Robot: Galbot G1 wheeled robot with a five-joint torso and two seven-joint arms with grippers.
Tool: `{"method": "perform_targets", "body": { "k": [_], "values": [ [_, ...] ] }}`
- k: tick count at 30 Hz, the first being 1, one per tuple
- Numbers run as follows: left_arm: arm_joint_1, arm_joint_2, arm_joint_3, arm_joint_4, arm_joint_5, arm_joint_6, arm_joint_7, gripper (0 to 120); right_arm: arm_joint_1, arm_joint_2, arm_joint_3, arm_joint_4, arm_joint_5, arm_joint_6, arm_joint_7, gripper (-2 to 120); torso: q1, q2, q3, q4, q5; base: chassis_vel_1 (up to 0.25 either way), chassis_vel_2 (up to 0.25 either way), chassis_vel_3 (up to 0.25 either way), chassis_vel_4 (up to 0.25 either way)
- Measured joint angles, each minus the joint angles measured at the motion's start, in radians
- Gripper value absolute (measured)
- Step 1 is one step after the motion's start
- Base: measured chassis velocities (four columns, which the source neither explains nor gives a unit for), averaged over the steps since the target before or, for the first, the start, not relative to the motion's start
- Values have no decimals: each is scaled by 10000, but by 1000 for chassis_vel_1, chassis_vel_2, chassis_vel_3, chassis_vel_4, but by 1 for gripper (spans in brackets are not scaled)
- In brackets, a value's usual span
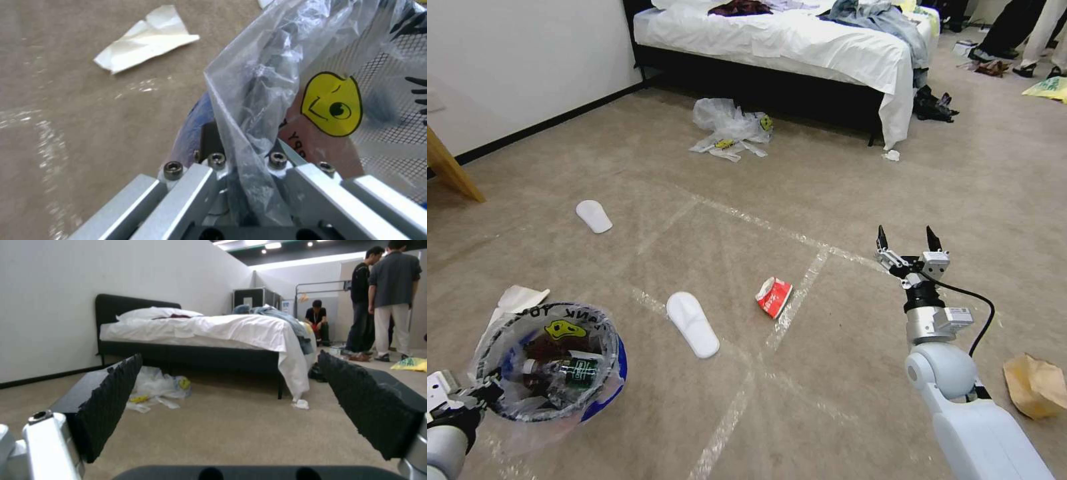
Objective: Pick up the trash bin and place the garbage on the floor into it.
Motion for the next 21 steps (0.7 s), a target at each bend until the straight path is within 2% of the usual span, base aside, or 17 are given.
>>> {"method": "perform_targets", "body": {
  "k": [3, 21],
  "values": [
    [3, 0, -11, -6, -5, -4, 5, 1, 1, 6, -7, -18, -3, 10, 1, 100, 0, 1, 0, 3, 9, -169, 131, 179, -143],
    [-71, -21, 17, 75, 4, -36, 2, 1, 93, 53, -95, -235, -33, 101, 3, 100, 0, 1, -2, 2, 4, -119, 128, 124, -125]
  ]
}}
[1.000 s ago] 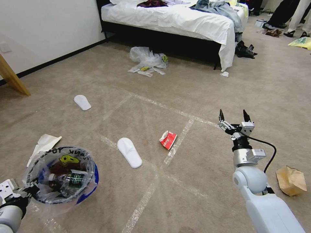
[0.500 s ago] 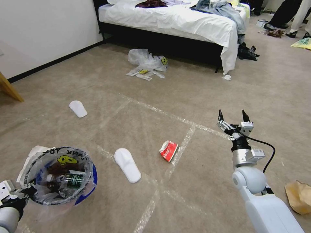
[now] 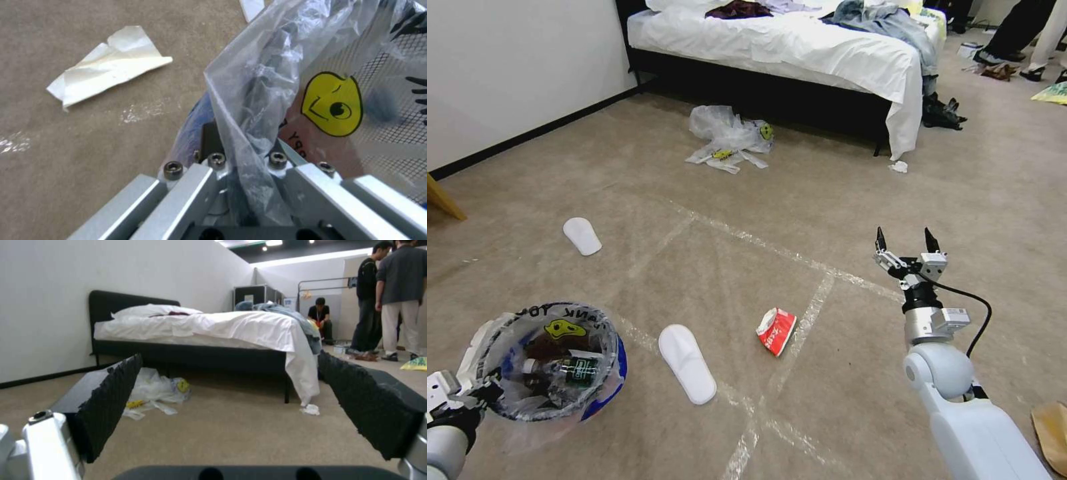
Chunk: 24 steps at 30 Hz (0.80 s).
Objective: Pick up the trash bin and place the garbage on the floor into it.
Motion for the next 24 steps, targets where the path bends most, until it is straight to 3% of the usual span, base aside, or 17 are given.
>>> {"method": "perform_targets", "body": {
  "k": [15, 24],
  "values": [
    [-25, 29, -98, 113, -25, -28, 1, 1, 331, -17, -343, -259, -2, 184, -123, 100, 0, 0, -1, 0, 0, -33, 34, 32, -34],
    [-42, 29, -103, 120, -15, -33, 0, 1, 919, -570, -1458, -173, 760, -811, 174, 100, 0, 0, -1, 0, 1, 0, 0, 0, 0]
  ]
}}
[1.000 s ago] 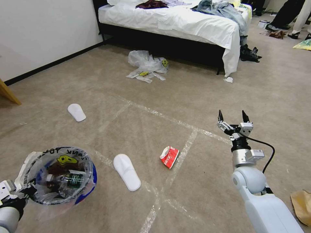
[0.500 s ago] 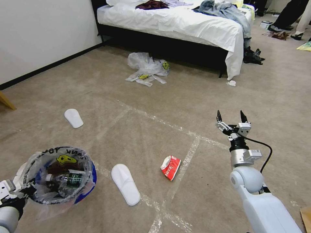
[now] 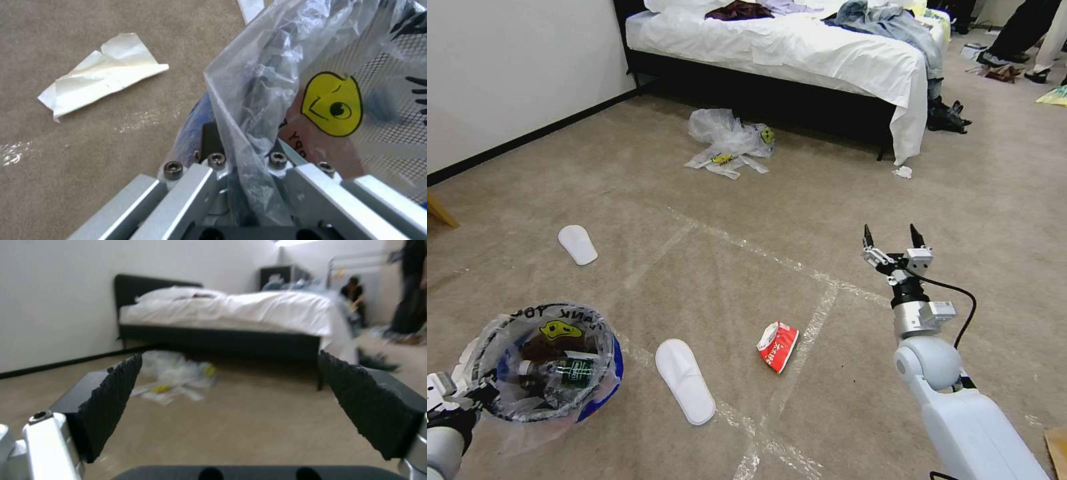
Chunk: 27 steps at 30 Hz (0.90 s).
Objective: Pick up the trash bin and place the garbage on the floor into it.
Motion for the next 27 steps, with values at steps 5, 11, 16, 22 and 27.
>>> {"method": "perform_targets", "body": {
  "k": [5, 11, 16, 22, 27],
  "values": [
    [1, -11, 38, -43, 16, 0, -8, 1, 1099, -771, -1848, 171, 1462, -1583, 285, 100, 0, 0, 1, -3, 0, 0, 0, 0, 0],
    [84, -3, 11, -35, 23, -1, -5, 1, 2108, -890, -3118, 370, 3073, -3079, 1069, 100, 0, 0, 1, 3, -1, 0, 0, 0, 0],
    [97, 19, -13, -12, 21, -1, 1, 1, 2497, -850, -3843, 706, 4294, -4344, 2160, 100, 0, 0, 1, -1, -1, 0, 0, 0, 0],
    [100, 28, 13, -30, 29, -2, 0, 1, 2424, -802, -3976, 723, 4638, -4746, 2637, 100, 0, 0, 1, -1, 1, 0, 0, 0, 0],
    [1, 15, 142, -2, 72, 0, -3, 1, 2359, -825, -3842, 782, 4728, -4892, 2804, 100, 0, 0, 1, -2, 0, 0, 0, 0, 0]
  ]
}}
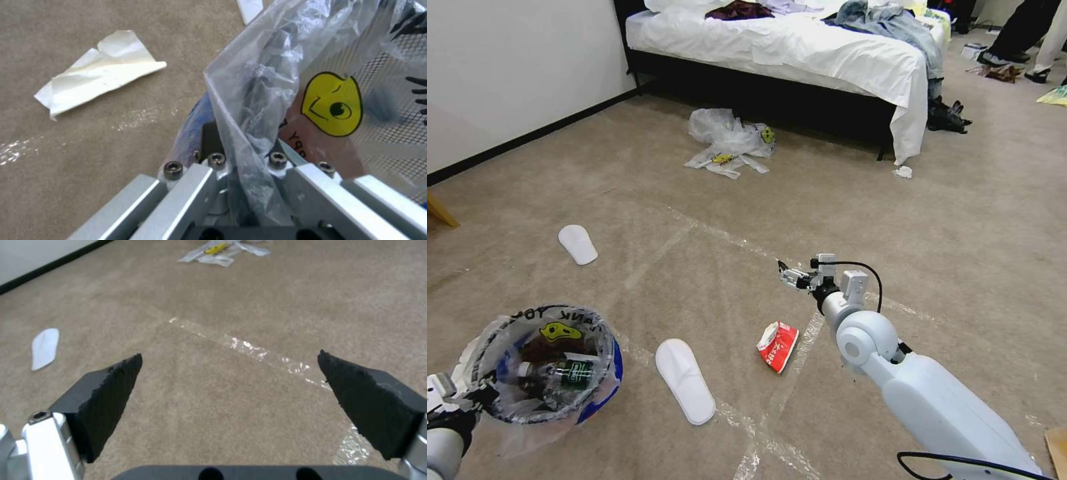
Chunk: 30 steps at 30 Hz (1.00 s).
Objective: Pick up the trash bin and place the garbage on the floor into it.
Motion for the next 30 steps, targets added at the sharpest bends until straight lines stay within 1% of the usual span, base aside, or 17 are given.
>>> {"method": "perform_targets", "body": {
  "k": [6, 7, 8, 9, 11, 12, 13, 14, 15, 17, 18, 19, 20, 21, 22, 25, 30],
  "values": [
    [-24, 9, 12, 38, 29, 3, -7, 1, 94, 91, 15, -10, 227, -248, 321, 100, 0, 0, 0, 1, -1, 0, 0, 0, 0],
    [-24, 14, -9, 39, 29, 4, -7, 1, 164, 170, -22, -53, 463, -380, 474, 100, 0, 0, 0, 1, -1, 0, 0, 0, 0],
    [-16, 11, -34, 45, 32, 3, -9, 1, 305, 351, -69, -132, 999, -691, 792, 100, 0, 0, 0, 1, 0, 0, 0, 0, 0],
    [-16, 11, -34, 45, 32, 3, -9, 1, 305, 351, -69, -132, 999, -691, 792, 100, 0, 0, 0, 1, 0, 0, 0, 0, 0],
    [27, -20, -52, 42, 36, 3, -9, 1, 549, 719, -98, -325, 2047, -1240, 1374, 100, 0, 1, 0, 2, -3, 0, 0, 0, 0],
    [27, -20, -52, 42, 36, 3, -9, 1, 549, 719, -98, -325, 2047, -1240, 1374, 100, 0, 1, 0, 2, -3, 0, 0, 0, 0],
    [39, -28, -52, 40, 39, 4, -9, 1, 609, 853, -125, -411, 2359, -1383, 1555, 100, 0, 0, 0, 2, -3, 0, 0, 0, 0],
    [64, -44, -57, 39, 64, 4, -9, 1, 725, 1145, -180, -620, 2911, -1638, 1906, 100, 0, 0, 0, 4, -1, 0, 0, 0, 0],
    [64, -44, -57, 39, 64, 4, -9, 1, 725, 1145, -180, -620, 2911, -1638, 1906, 100, 0, 0, 0, 4, -1, 0, 0, 0, 0],
    [74, -76, -82, 39, 91, 1, -8, 1, 962, 1746, -311, -1151, 3678, -1949, 2614, 100, 0, 0, 0, 5, -1, 0, 0, 0, 0],
    [84, -109, -89, 39, 111, -6, -6, 1, 1083, 2182, -331, -1573, 4173, -2175, 3116, 100, 0, 0, 0, 4, -1, 0, 0, 0, 0],
    [84, -109, -89, 39, 111, -6, -6, 1, 1083, 2182, -331, -1573, 4173, -2175, 3116, 100, 0, 0, 0, 4, -1, 0, 0, 0, 0],
    [105, -131, -93, 39, 140, -13, -3, 1, 1131, 2449, -332, -1927, 4400, -2285, 3509, 100, 0, 0, 0, 5, -2, 0, 0, 0, 0],
    [105, -131, -93, 39, 140, -13, -3, 1, 1131, 2449, -332, -1927, 4400, -2285, 3509, 100, 0, 0, 0, 5, -2, 0, 0, 0, 0],
    [108, -152, -94, 42, 183, -19, -1, 1, 1106, 2661, -306, -2277, 4437, -2302, 3831, 100, 0, 0, 1, 3, -2, 0, 0, 0, 0],
    [92, -161, -93, 57, 209, -29, 0, 1, 956, 2787, -265, -2649, 4380, -2302, 4130, 100, 0, 0, 0, 2, -1, 0, 0, 0, 0],
    [64, -182, -70, 81, 254, -33, -4, 1, 581, 2796, -154, -3346, 4094, -2210, 4221, 100, 0, 0, 0, -3, 0, 0, 0, 0, 0]
  ]
}}
